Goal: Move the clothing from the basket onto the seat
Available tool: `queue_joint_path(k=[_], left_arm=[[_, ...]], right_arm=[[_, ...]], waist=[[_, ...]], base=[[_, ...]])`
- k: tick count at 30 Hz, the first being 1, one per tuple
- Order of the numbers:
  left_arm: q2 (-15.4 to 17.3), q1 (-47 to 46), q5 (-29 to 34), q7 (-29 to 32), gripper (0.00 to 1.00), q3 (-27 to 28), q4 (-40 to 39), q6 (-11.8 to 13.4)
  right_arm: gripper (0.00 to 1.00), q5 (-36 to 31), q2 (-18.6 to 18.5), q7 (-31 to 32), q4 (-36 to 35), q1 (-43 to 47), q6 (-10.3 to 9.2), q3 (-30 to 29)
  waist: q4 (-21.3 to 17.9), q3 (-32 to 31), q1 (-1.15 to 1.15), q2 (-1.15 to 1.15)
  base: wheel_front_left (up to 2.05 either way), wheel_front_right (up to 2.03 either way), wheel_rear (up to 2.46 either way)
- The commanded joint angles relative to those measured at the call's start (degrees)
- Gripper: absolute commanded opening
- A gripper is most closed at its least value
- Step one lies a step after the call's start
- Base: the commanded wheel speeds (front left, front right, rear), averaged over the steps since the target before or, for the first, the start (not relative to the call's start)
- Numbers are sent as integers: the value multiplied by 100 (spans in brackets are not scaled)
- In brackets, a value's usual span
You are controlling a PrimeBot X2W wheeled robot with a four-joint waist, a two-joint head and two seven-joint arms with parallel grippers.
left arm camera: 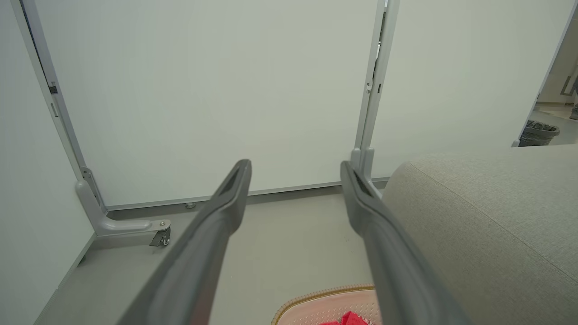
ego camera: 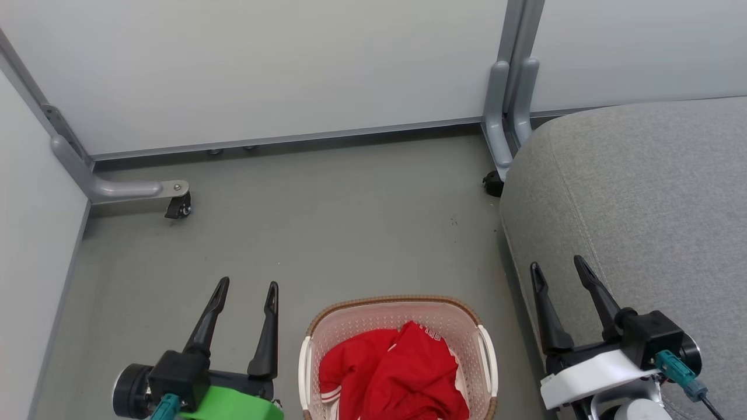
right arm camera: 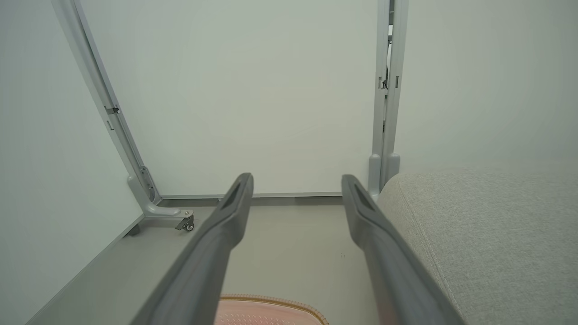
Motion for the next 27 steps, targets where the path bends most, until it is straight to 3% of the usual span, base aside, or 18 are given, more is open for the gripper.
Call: queue_joint_path(k=[1, 21, 27], left_arm=[[37, 58, 152, -58, 100, -4, -45, -15], [39, 88, 366, -100, 100, -63, -18, -16], [44, -8, 453, -93, 100, -247, 439, -16]], right_arm=[[100, -117, -25, -54, -41, 38, 2, 18], [100, -293, -26, -99, -58, 82, 1, 80], [100, -258, -27, -100, -36, 28, 1, 49]], waist=[[-2, 2, 0, 0], [-17, 20, 0, 0], [-61, 156, 0, 0]], base=[[0, 0, 0], [0, 0, 0], [0, 0, 0]])
